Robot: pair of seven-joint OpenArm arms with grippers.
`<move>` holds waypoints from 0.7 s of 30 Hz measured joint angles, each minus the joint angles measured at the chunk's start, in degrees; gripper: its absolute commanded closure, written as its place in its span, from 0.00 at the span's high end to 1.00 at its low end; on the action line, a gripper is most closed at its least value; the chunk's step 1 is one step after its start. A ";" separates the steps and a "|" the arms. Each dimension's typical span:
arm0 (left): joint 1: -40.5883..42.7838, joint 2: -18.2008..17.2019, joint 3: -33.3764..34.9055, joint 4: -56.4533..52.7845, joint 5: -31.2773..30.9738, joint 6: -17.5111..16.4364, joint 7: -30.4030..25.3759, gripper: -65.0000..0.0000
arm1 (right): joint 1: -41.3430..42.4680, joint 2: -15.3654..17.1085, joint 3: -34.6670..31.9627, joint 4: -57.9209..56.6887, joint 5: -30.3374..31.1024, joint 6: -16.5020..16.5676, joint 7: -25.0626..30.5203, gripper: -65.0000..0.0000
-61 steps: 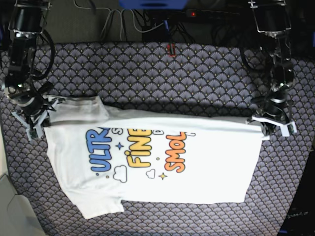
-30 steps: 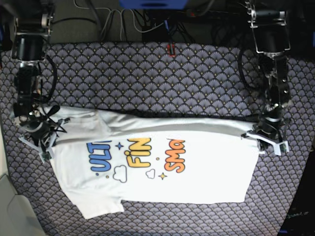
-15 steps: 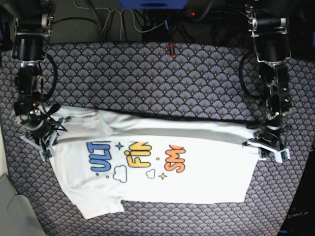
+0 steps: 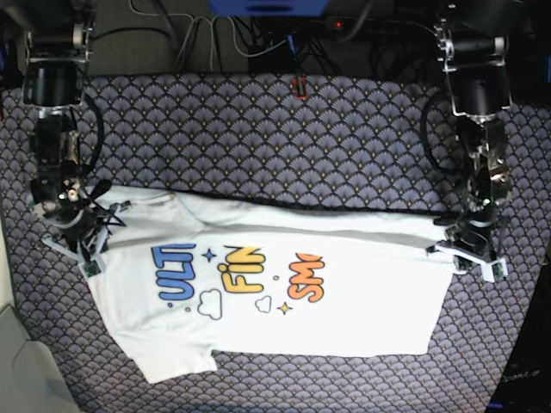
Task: Fold the T-shirt properly
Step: 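Drag the held collar edge with both grippers toward the hem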
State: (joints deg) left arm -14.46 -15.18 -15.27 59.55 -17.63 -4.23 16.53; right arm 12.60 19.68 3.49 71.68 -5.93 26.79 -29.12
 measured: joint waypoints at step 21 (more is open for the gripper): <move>1.57 -0.22 -0.35 0.42 -0.55 -0.09 -0.28 0.37 | -0.15 0.37 -0.17 0.37 -0.22 0.00 -2.32 0.45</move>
State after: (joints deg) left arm -12.88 -15.40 -15.62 59.96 -18.17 -4.32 16.25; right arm 12.45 20.05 3.31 72.05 -6.15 26.79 -31.44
